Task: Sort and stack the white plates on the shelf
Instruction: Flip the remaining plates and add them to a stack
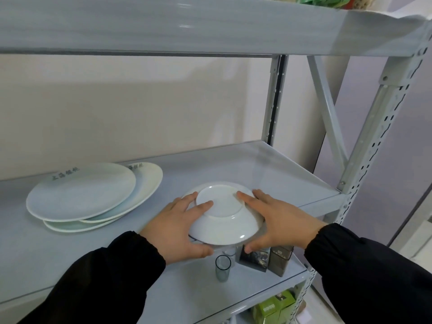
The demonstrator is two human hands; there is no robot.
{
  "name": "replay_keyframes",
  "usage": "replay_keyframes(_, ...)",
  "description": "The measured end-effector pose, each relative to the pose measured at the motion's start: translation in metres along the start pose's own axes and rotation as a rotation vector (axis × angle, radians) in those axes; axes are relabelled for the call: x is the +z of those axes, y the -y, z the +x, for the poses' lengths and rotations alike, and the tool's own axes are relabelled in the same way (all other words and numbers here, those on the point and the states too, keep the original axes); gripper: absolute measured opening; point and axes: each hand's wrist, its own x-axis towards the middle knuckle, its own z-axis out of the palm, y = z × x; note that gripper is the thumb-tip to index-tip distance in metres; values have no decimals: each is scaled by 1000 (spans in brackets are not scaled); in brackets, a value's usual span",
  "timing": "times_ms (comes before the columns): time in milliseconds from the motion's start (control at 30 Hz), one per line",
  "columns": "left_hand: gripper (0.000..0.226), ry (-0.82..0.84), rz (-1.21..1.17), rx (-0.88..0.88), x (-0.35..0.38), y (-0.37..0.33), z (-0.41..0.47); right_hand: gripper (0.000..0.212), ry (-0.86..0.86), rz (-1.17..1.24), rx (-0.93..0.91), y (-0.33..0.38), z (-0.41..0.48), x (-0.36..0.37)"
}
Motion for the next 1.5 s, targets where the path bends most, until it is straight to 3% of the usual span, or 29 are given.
replay_keyframes(100, 90, -91, 82, 59, 5, -2, -11, 104, -100, -101, -48, 3, -5, 10)
replay_keyframes(333, 84, -63, 78, 106, -12, -8, -24, 72, -452, -46, -393, -13, 3, 19)
replay_keyframes(433, 83, -164, 8, 137, -36, -14, -27, 73, -615, -3, -341, -11, 12, 3)
replay_keyframes(567, 72, -430, 42, 200, -77, -1, -37, 36, -743, 303, -157, 8, 14, -20)
replay_keyframes(667, 66, -580, 101, 148, -108, 26, -49, 10, -777, 576, 22, 36, 20, -36)
replay_keyframes(800, 69, -613, 154, -24, -139, 74, -75, 9, -797, 961, 40, 79, 39, -46)
replay_keyframes(900, 68, -626, 147, -133, -154, 108, -97, 17, -716, 1201, 28, 106, 60, -45)
replay_keyframes(1100, 68, -659, 121, -241, -162, 158, -143, 27, -524, 1447, 66, 170, 103, -47)
replay_keyframes(1333, 67, -650, 83, -277, -161, 194, -180, 35, -401, 1339, 134, 224, 133, -42)
replay_keyframes(1500, 70, -641, 60, -280, -156, 207, -195, 40, -455, 983, 208, 237, 154, -32)
